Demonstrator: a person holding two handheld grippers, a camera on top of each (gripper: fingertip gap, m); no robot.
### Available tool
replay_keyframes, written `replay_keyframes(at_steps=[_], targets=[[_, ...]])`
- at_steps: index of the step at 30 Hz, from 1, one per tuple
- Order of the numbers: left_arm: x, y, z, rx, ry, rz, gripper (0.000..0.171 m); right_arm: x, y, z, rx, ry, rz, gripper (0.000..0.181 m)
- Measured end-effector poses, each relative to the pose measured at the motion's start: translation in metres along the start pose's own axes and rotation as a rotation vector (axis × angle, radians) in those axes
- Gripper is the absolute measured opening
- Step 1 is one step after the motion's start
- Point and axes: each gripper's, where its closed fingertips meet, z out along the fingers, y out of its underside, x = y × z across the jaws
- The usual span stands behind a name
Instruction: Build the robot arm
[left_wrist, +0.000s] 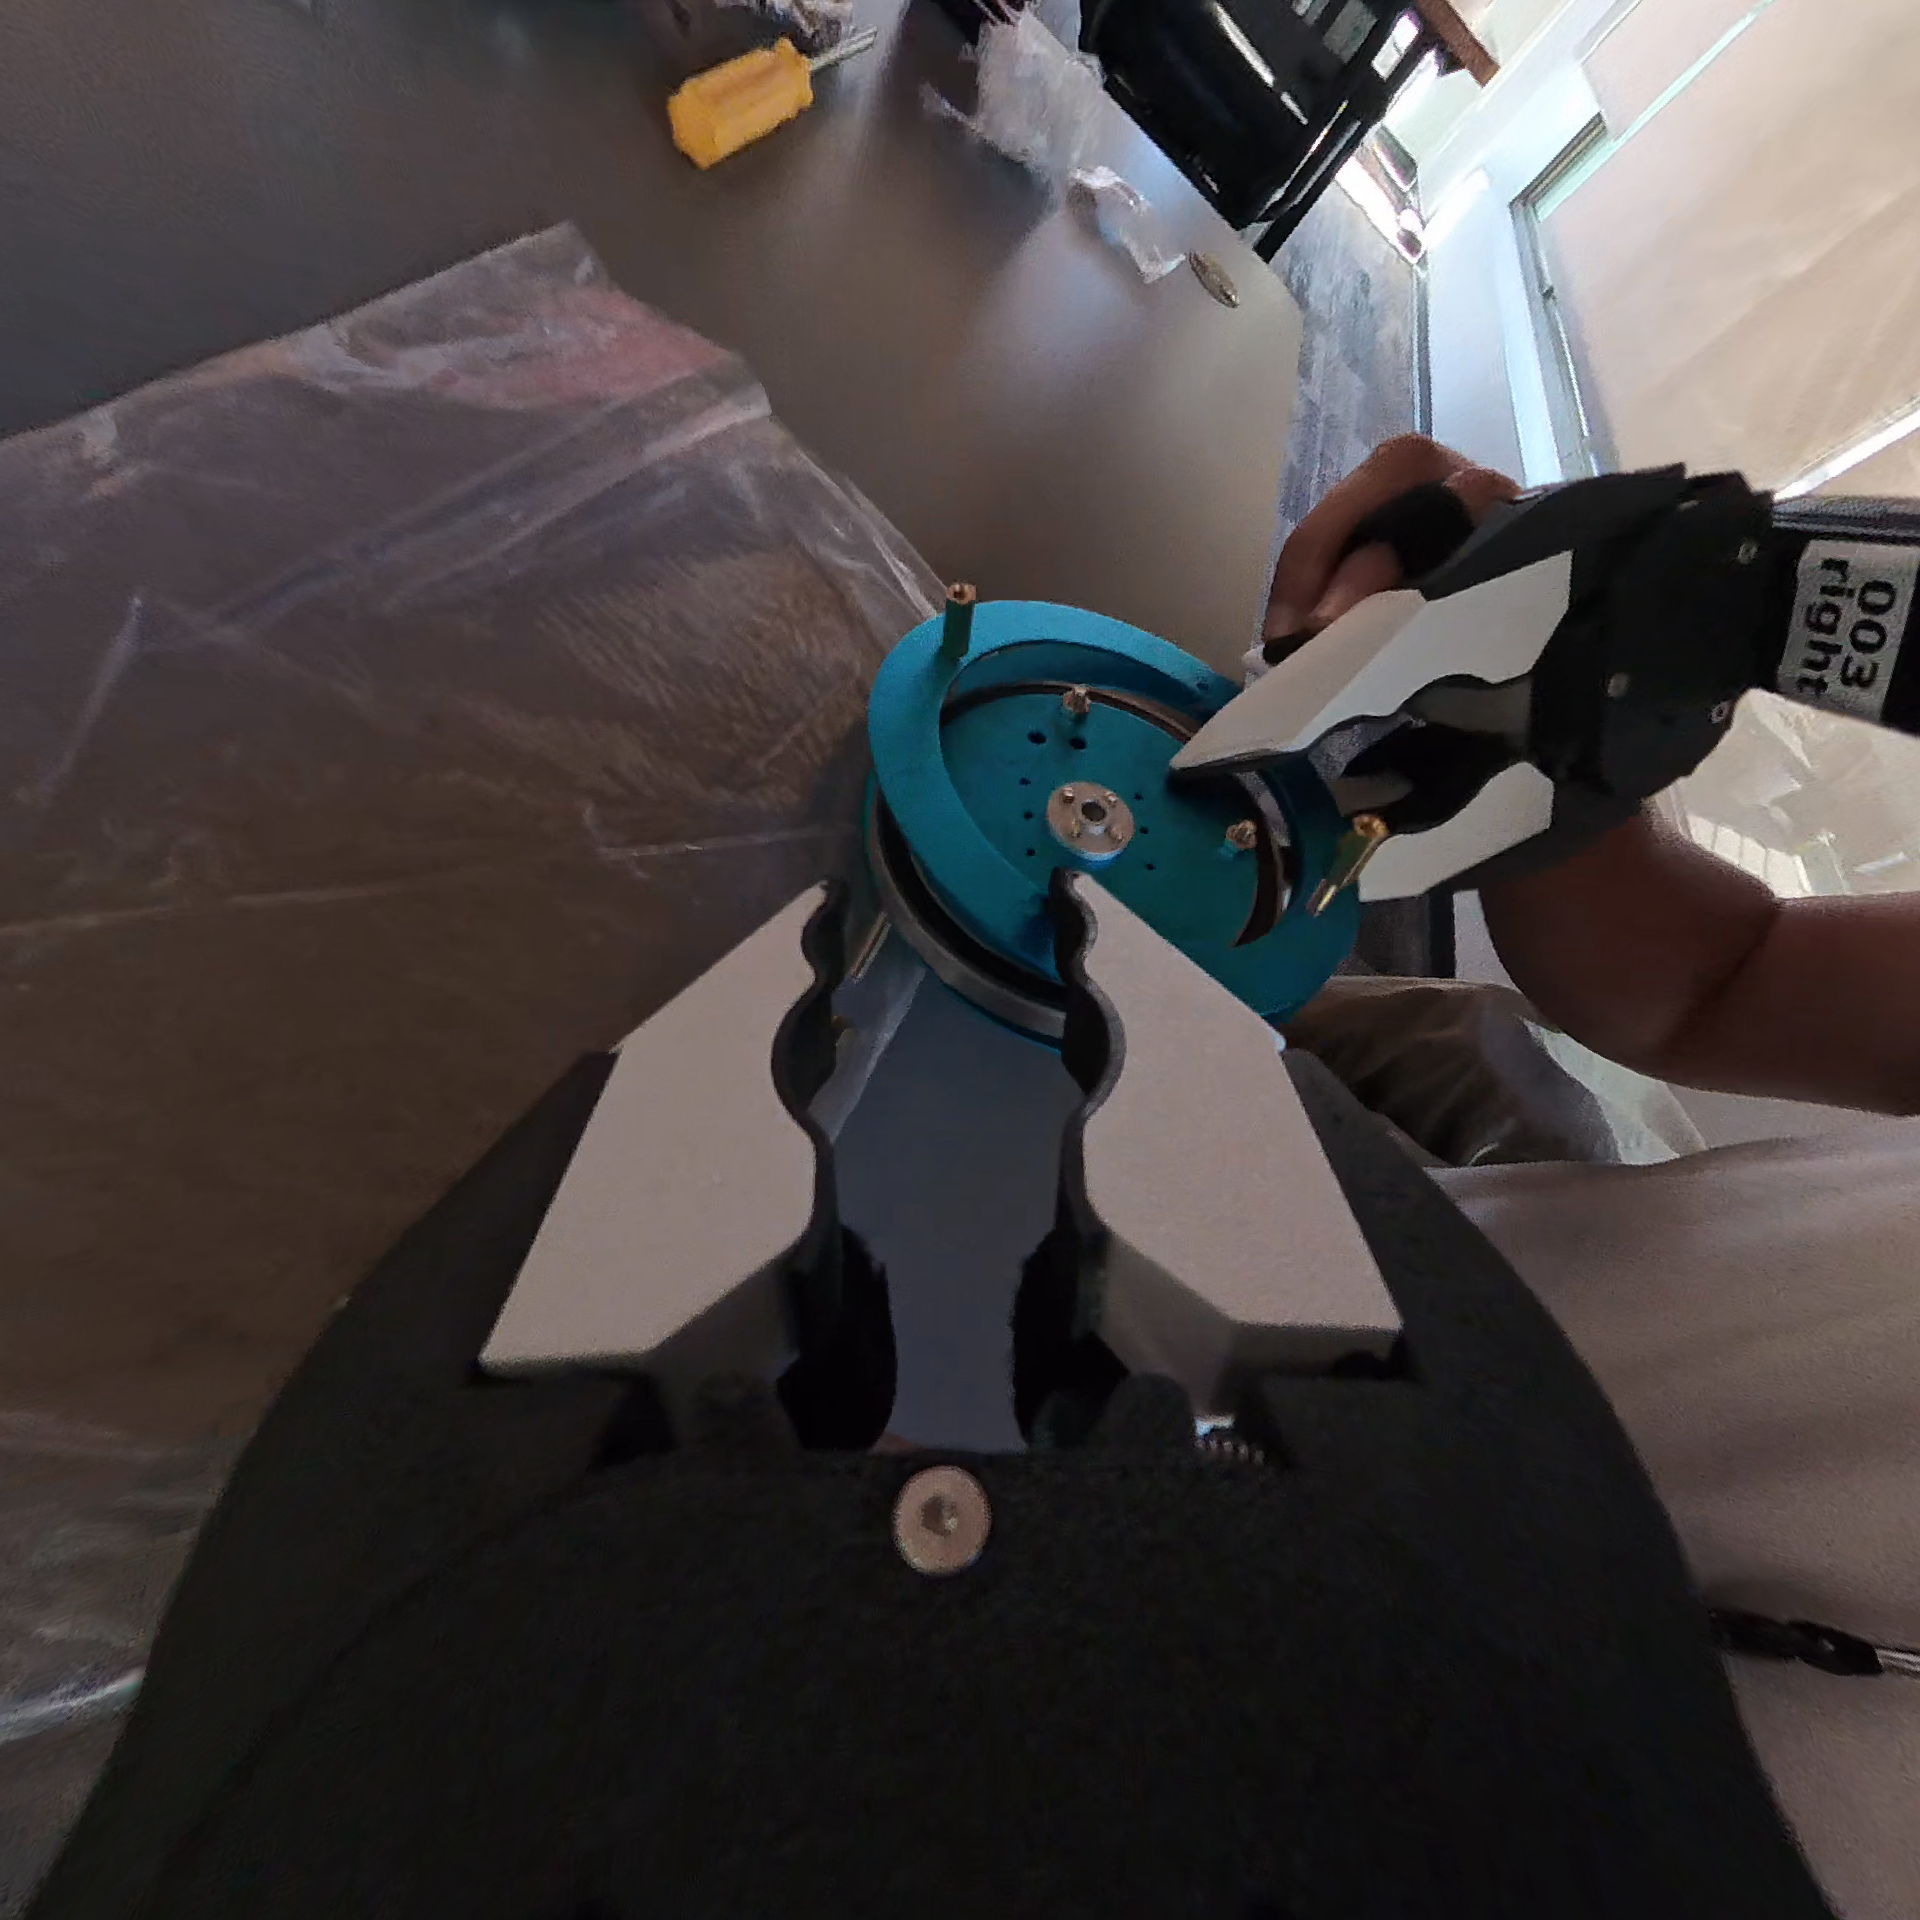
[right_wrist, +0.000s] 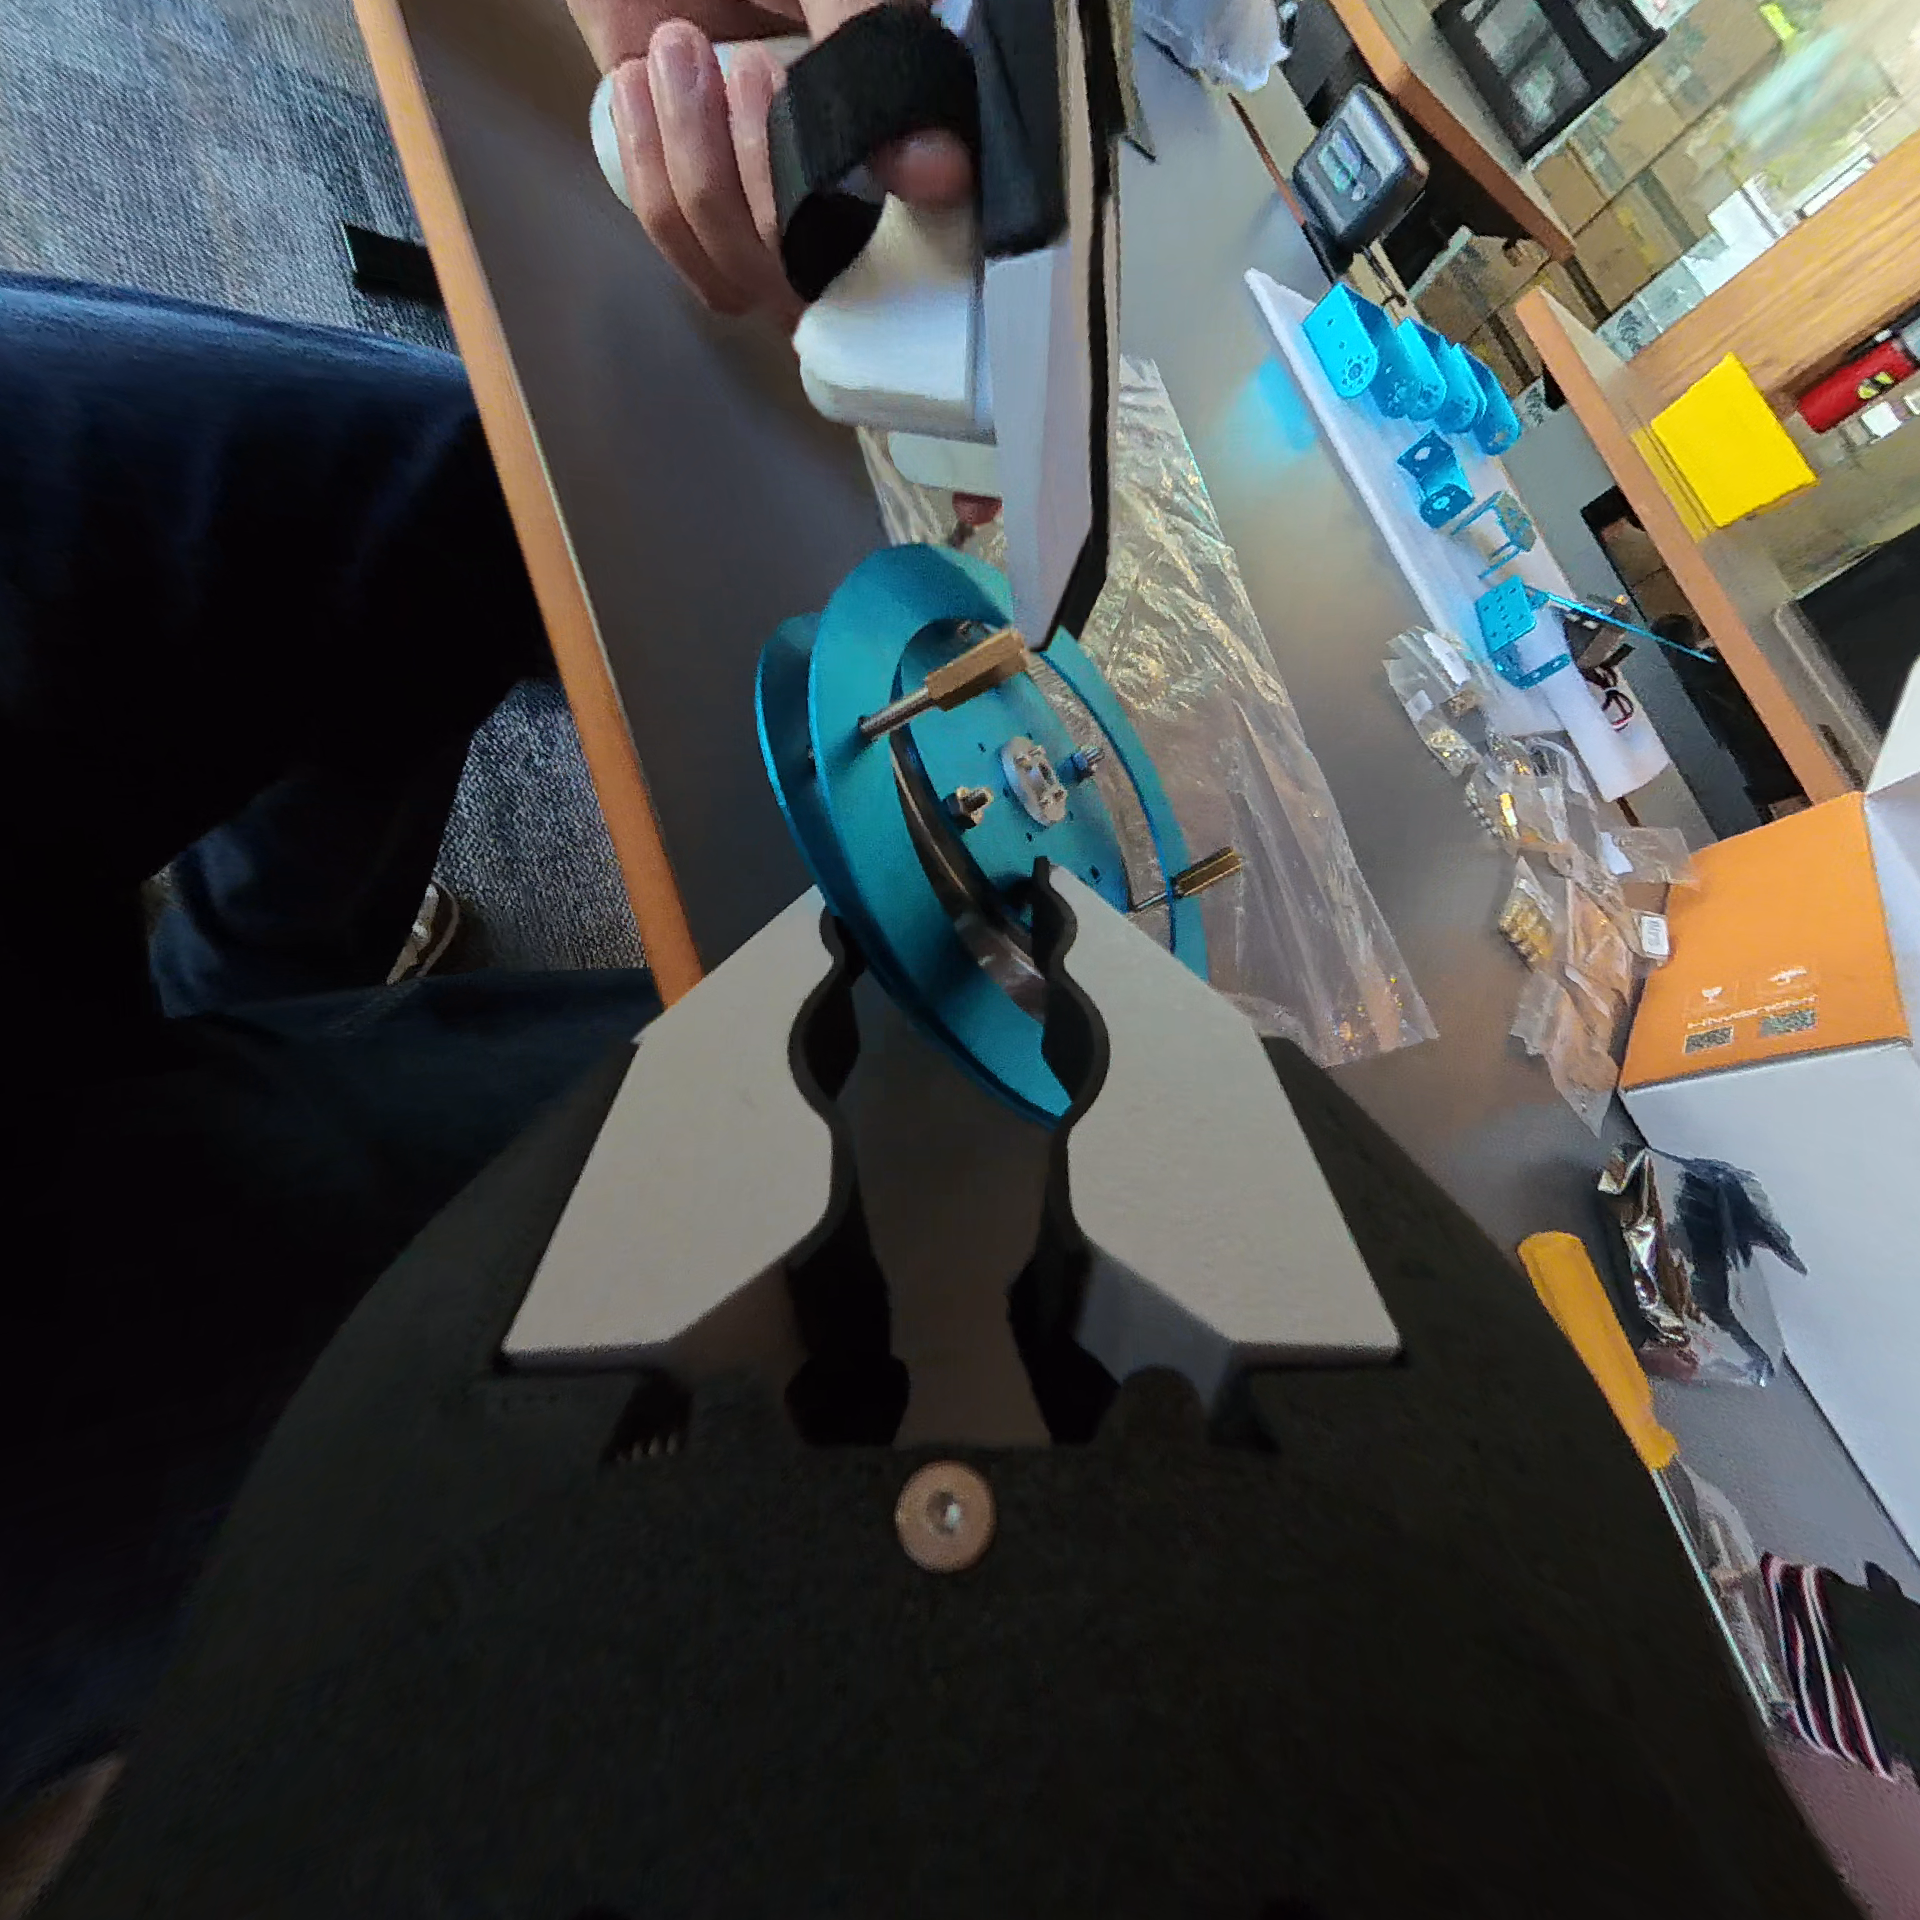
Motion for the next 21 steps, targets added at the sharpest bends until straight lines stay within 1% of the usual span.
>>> replay_keyframes(at_steps=[1, 3, 5, 8, 12, 13, 14, 15, 16, 17, 18, 20, 21], targets=[[0.002, 0.002, 0.002, -0.006, -0.001, -0.006, 0.038, -0.003, 0.000, 0.001, -0.009, 0.004, -0.006, 0.032], [0.004, 0.004, 0.004, -0.006, -0.009, -0.016, 0.029, -0.005, 0.000, 0.003, -0.013, 0.025, -0.026, 0.033], [0.004, 0.005, 0.004, -0.005, -0.031, -0.016, 0.028, -0.007, 0.000, 0.004, -0.018, 0.020, -0.029, 0.036], [0.004, 0.007, 0.004, -0.005, -0.052, -0.012, 0.025, -0.014, 0.005, 0.008, -0.030, -0.019, -0.017, 0.051], [0.006, 0.009, 0.004, 0.010, -0.052, -0.014, 0.025, -0.020, 0.005, 0.004, 0.000, -0.052, 0.021, 0.058], [0.006, 0.009, 0.005, 0.014, -0.054, -0.011, 0.024, -0.024, 0.001, -0.001, 0.025, -0.084, 0.060, 0.067], [0.006, 0.008, 0.005, 0.017, -0.060, -0.007, 0.021, -0.027, -0.006, -0.009, 0.076, -0.120, 0.122, 0.070], [0.004, 0.009, 0.004, 0.017, -0.076, -0.006, 0.015, -0.024, -0.013, -0.019, 0.136, -0.133, 0.193, 0.069], [0.002, 0.010, 0.003, 0.013, -0.097, 0.000, 0.016, -0.013, -0.016, -0.029, 0.179, -0.112, 0.269, 0.067], [0.000, 0.011, 0.003, 0.015, -0.107, 0.005, 0.015, 0.002, -0.010, -0.035, 0.187, -0.066, 0.359, 0.062], [0.001, 0.011, 0.003, 0.019, -0.100, 0.003, 0.015, 0.013, 0.001, -0.038, 0.160, -0.040, 0.463, 0.062], [0.003, 0.012, 0.004, 0.024, -0.090, -0.005, 0.015, 0.012, 0.014, -0.035, 0.113, -0.104, 0.622, 0.064], [0.003, 0.012, 0.004, 0.026, -0.092, -0.002, 0.015, 0.010, 0.018, -0.031, 0.090, -0.118, 0.650, 0.061]])
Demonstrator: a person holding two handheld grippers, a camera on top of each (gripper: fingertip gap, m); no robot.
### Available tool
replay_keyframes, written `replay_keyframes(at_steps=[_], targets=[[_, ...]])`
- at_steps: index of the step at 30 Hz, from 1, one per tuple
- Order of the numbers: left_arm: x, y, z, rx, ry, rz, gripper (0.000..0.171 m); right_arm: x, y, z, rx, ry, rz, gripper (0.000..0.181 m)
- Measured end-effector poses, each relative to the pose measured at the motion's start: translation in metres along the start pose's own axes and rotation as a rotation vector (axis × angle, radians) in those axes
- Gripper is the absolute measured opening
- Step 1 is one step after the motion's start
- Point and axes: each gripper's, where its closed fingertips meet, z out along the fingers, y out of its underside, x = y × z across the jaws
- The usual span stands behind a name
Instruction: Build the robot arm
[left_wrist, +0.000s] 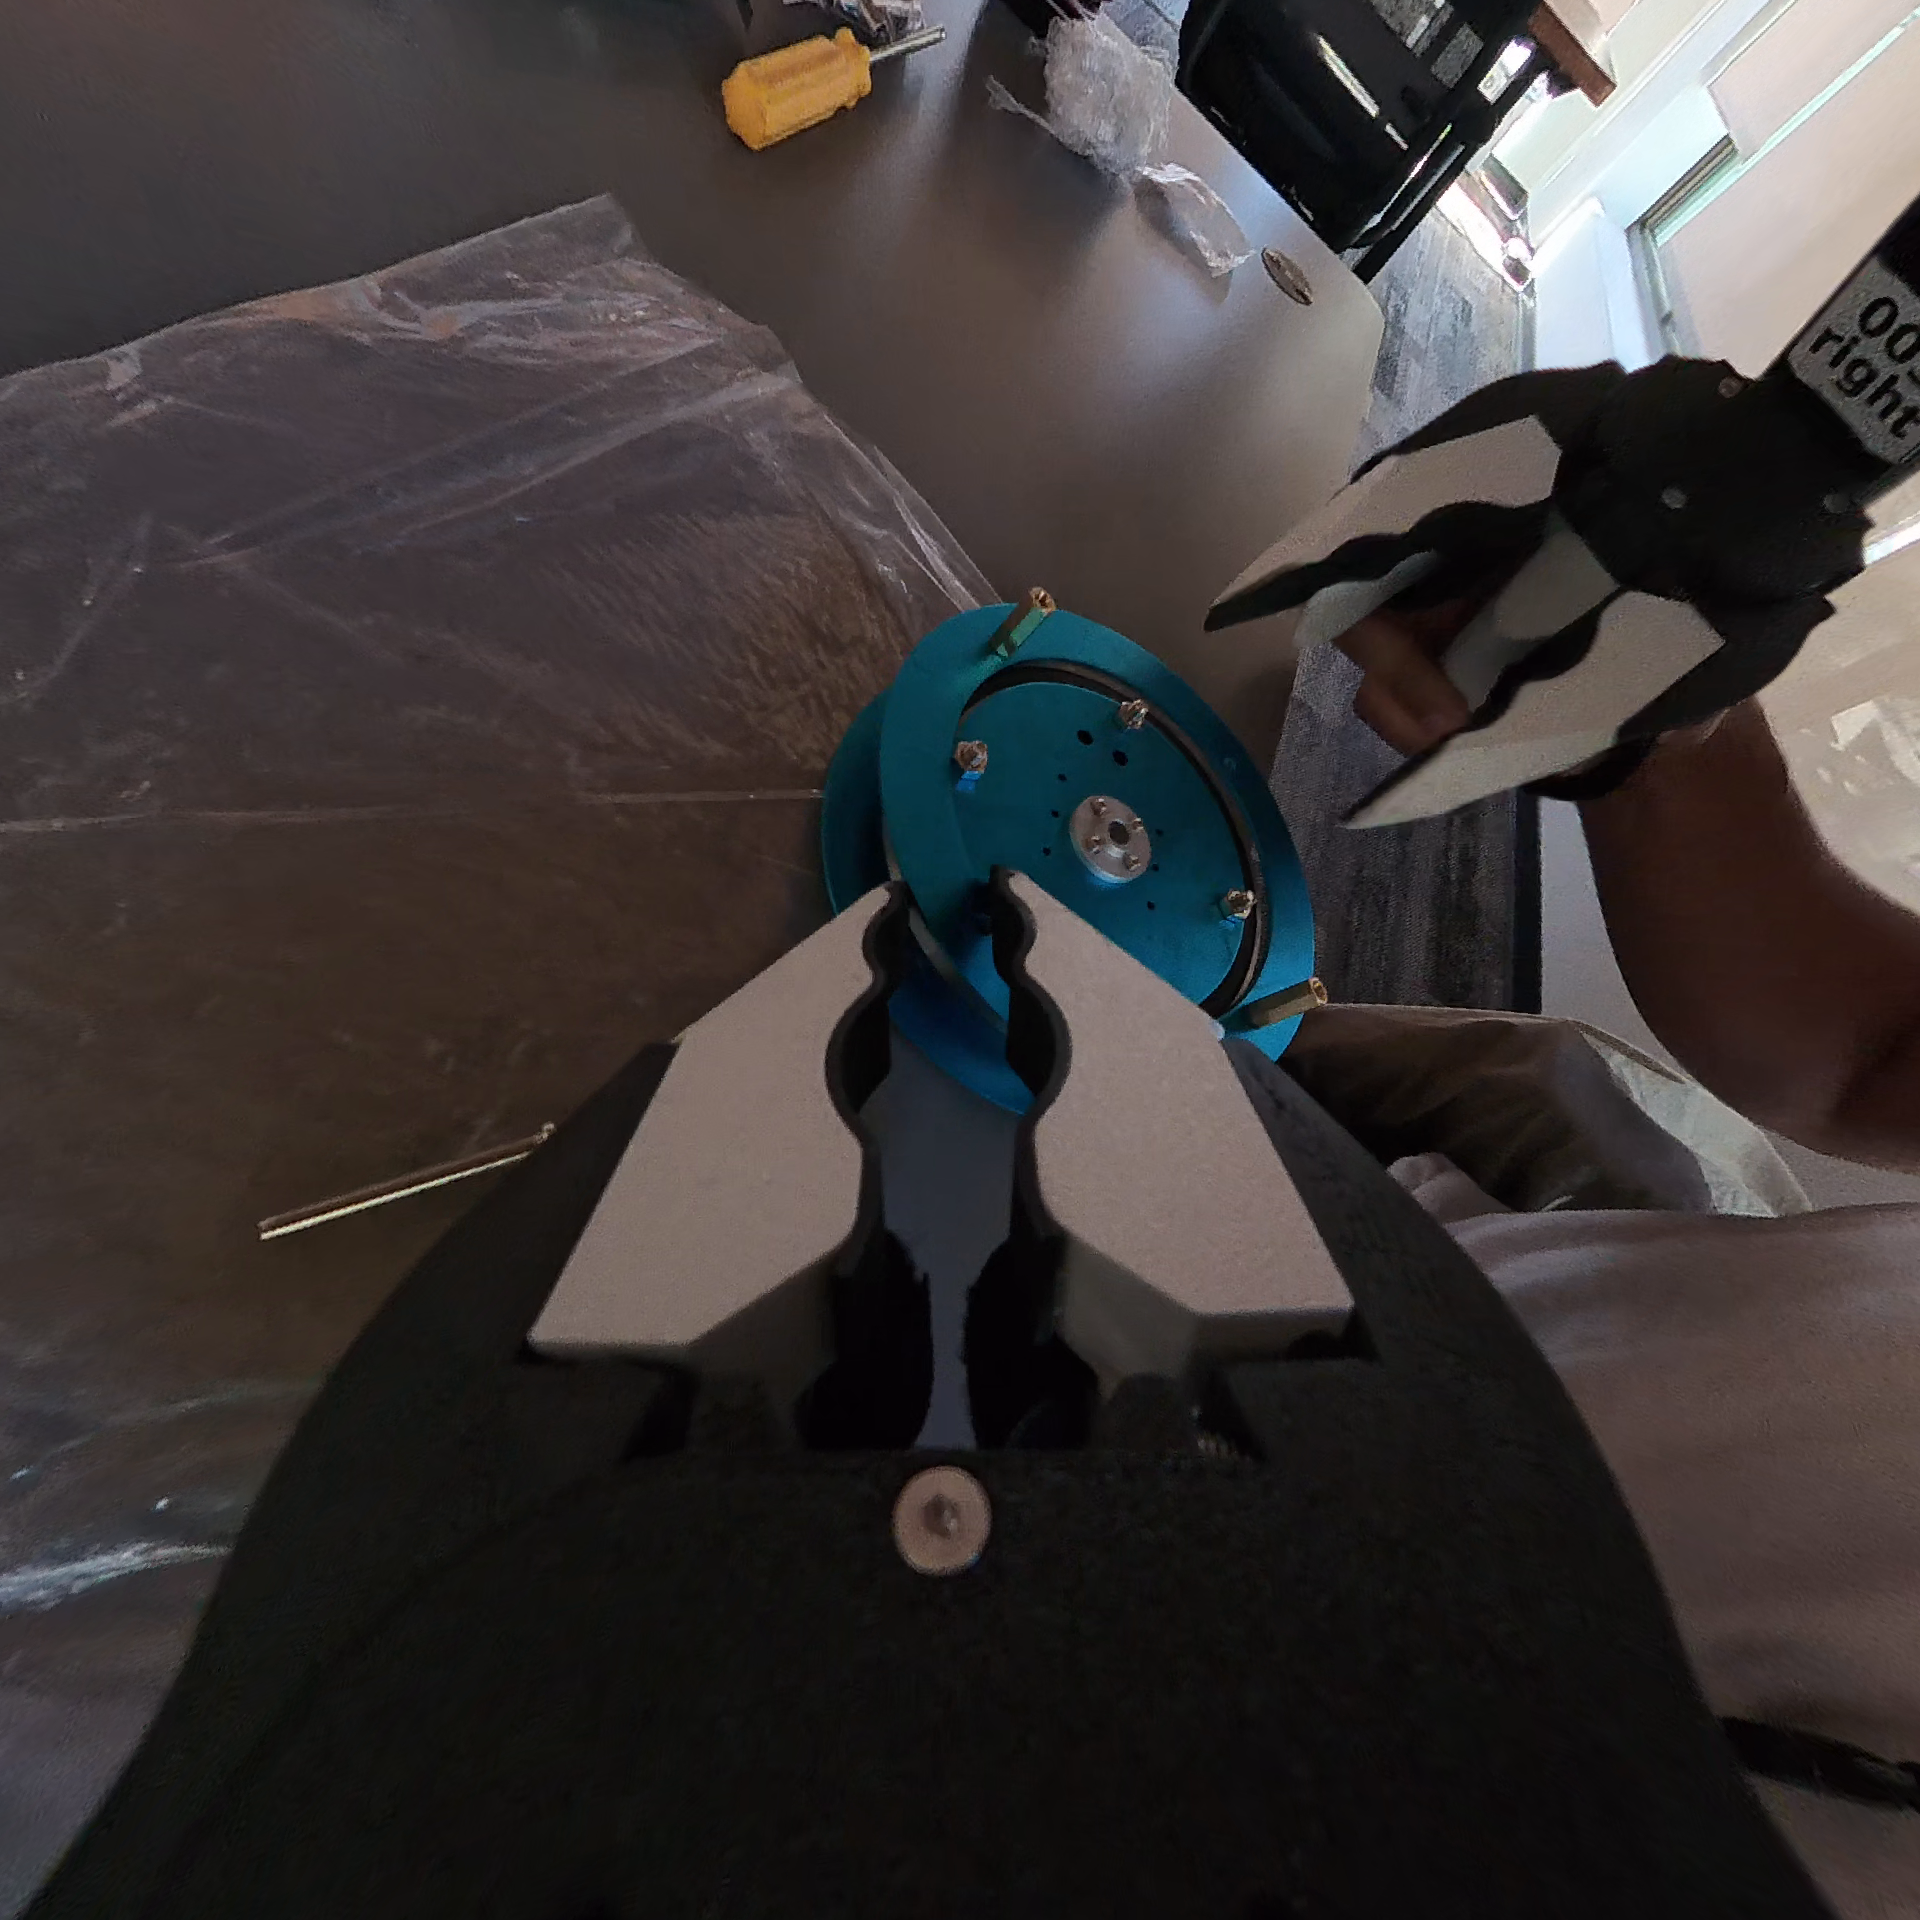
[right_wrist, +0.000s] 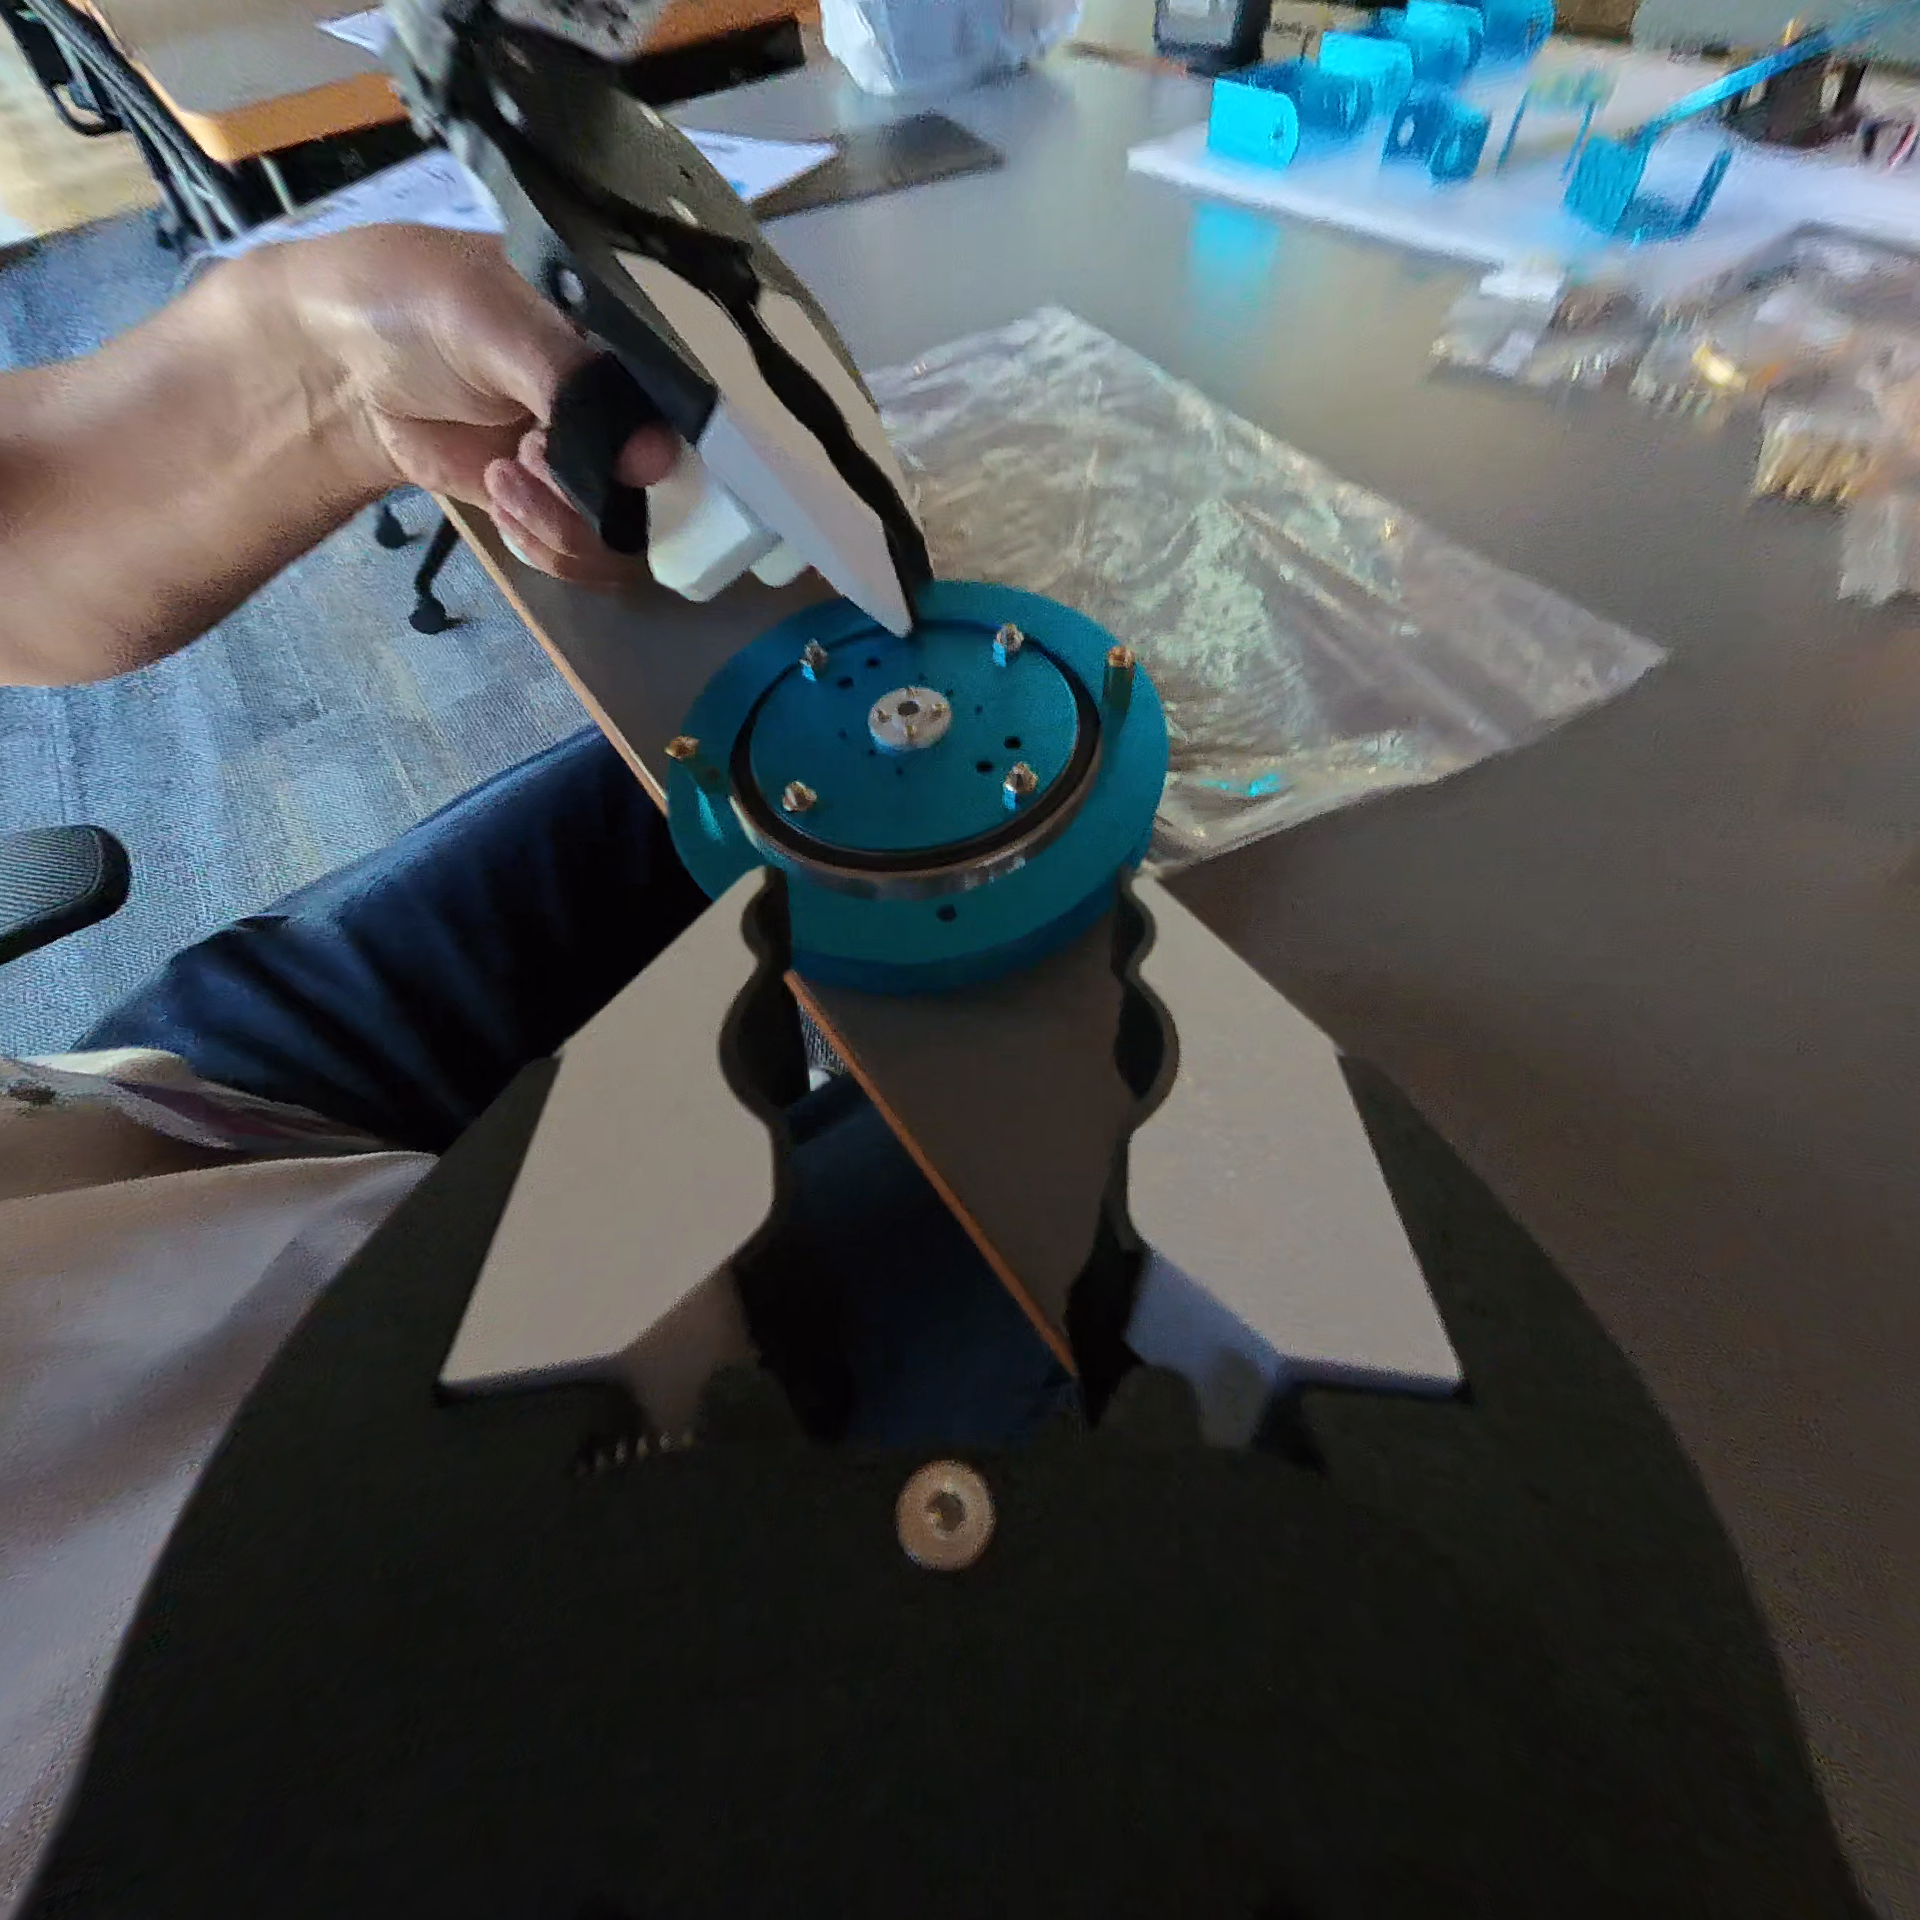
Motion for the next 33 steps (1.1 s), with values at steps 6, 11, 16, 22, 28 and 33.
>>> replay_keyframes(at_steps=[6, 11, 16, 22, 28, 33], targets=[[-0.004, -0.002, 0.000, 0.015, -0.014, 0.007, 0.015, 0.000, 0.001, 0.019, -0.030, 0.012, 0.040, 0.045], [-0.005, -0.002, -0.002, 0.032, 0.001, -0.021, 0.015, 0.002, -0.007, 0.021, 0.014, -0.013, 0.116, 0.027], [-0.006, -0.001, -0.004, 0.045, -0.003, -0.029, 0.015, 0.021, 0.002, 0.008, -0.032, 0.070, 0.189, 0.033], [-0.006, 0.000, -0.006, 0.044, -0.004, -0.024, 0.013, 0.018, 0.009, 0.019, -0.064, -0.006, 0.372, 0.018], [-0.005, 0.003, -0.008, 0.041, -0.005, -0.021, 0.014, 0.024, 0.007, 0.022, -0.037, -0.061, 0.484, 0.011], [-0.005, 0.003, -0.008, 0.039, -0.002, -0.028, 0.015, 0.029, 0.007, 0.023, -0.063, -0.031, 0.453, 0.014]])
